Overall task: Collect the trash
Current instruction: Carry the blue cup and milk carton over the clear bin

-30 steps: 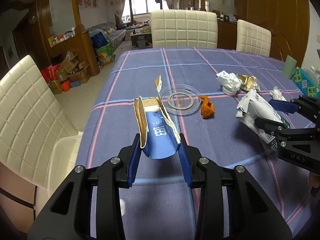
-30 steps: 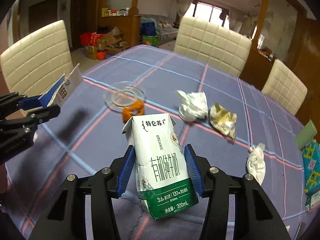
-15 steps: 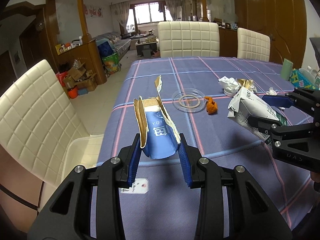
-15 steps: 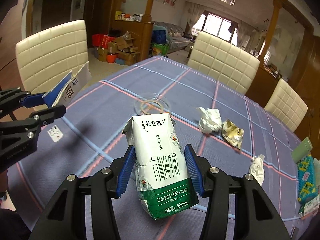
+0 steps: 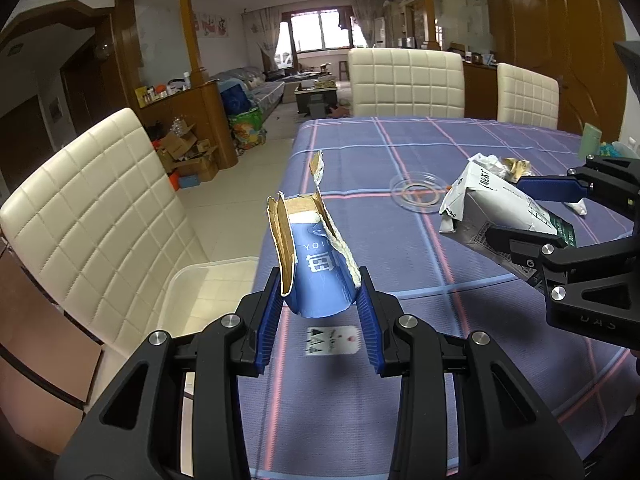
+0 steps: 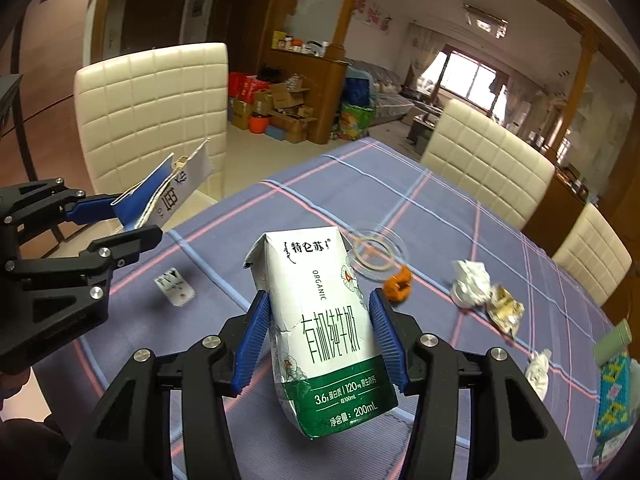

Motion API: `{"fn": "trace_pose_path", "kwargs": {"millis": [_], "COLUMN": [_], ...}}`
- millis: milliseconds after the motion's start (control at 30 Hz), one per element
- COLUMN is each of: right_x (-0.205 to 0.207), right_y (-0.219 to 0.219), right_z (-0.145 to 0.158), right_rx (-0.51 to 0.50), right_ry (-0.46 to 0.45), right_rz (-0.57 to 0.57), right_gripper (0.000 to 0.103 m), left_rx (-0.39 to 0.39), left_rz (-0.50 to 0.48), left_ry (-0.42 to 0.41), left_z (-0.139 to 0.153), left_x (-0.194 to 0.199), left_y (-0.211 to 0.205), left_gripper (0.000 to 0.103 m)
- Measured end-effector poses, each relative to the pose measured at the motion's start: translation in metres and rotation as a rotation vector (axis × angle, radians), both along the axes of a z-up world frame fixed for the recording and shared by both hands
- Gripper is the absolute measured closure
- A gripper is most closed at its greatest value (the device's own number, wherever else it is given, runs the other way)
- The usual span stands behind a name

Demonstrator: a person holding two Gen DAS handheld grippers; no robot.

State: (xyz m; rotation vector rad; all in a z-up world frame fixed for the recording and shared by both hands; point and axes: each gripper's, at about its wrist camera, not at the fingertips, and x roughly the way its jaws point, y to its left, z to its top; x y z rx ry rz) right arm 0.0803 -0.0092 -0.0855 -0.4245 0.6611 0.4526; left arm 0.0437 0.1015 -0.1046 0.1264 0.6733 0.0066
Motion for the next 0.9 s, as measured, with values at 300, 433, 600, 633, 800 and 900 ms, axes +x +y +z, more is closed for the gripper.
{"fn": "trace_pose_path", "kwargs": {"millis": [300,433,600,633,800,900], "right_x": [0.004,0.01,0.018,0.019,0.03,0.037], "right_y": [0.024,0.034,0.054,0.06,0.088,0.108], "right_z": [-0.008,-0.009,-0.009,-0.009,-0.012,-0.012], "right_rx": [-0.025,-0.022,-0.01,-0.011,-0.017,-0.02], "right_ry": [0.02,0.03,0.042,0.044,0.054,0.053], "right_rz": [0.049,0.062,0.096,0.106,0.148,0.177], "right_gripper": [0.053,0.053,0.053,0.053,0.053,0.053], "left_rx": [-0.012,-0.012,-0.014,-0.016,-0.017,-0.016], "left_rz": [0.041,0.057,0.089,0.095,0.146,0.177], "left_ry": [0.009,0.013,0.024,0.026,0.039,0.038], "left_z": [-0.005,-0.007,-0.011,-0.012,-0.018,-0.019], "left_x": [-0.001,0.0,0.004,0.004,0.012,0.017], "left_y": [0.021,0.03,0.048,0.052,0.079,0.096], "left_gripper": [0.065,0.065,0.065,0.065,0.065,0.065]}}
